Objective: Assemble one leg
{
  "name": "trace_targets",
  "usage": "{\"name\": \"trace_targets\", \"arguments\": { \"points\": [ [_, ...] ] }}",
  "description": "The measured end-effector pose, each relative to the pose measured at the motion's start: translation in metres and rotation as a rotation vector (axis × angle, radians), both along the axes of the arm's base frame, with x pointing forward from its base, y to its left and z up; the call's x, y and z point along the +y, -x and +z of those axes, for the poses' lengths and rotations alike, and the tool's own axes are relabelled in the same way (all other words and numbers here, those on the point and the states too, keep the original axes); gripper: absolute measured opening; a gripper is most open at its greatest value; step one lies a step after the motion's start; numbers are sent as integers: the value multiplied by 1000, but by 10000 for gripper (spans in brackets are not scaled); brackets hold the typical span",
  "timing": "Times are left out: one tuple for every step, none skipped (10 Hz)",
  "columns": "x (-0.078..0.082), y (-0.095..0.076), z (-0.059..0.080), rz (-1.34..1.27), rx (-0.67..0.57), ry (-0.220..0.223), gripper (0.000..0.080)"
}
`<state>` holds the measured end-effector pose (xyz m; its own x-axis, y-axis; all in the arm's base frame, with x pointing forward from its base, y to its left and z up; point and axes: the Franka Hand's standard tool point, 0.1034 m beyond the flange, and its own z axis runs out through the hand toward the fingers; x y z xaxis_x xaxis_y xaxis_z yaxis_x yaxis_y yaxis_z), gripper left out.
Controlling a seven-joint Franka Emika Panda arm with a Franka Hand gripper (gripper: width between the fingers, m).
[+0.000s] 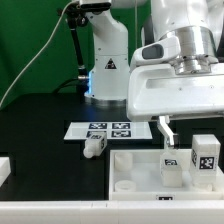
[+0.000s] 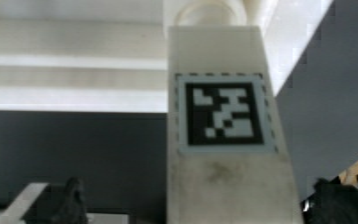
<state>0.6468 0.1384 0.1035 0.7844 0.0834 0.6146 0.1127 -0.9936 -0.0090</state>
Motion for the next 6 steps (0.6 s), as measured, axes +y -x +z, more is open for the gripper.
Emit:
{"name": "trace_targets", "arguments": {
  "points": [
    [2, 1, 11, 3, 11, -6, 647],
    [2, 1, 12, 4, 21, -7, 649],
    [2, 2, 9, 4, 31, -6, 649],
    [5, 4, 6, 9, 89, -8, 649],
    [8, 7, 5, 16, 190, -12, 649],
    [8, 5, 6, 14, 261, -16, 649]
  ]
}}
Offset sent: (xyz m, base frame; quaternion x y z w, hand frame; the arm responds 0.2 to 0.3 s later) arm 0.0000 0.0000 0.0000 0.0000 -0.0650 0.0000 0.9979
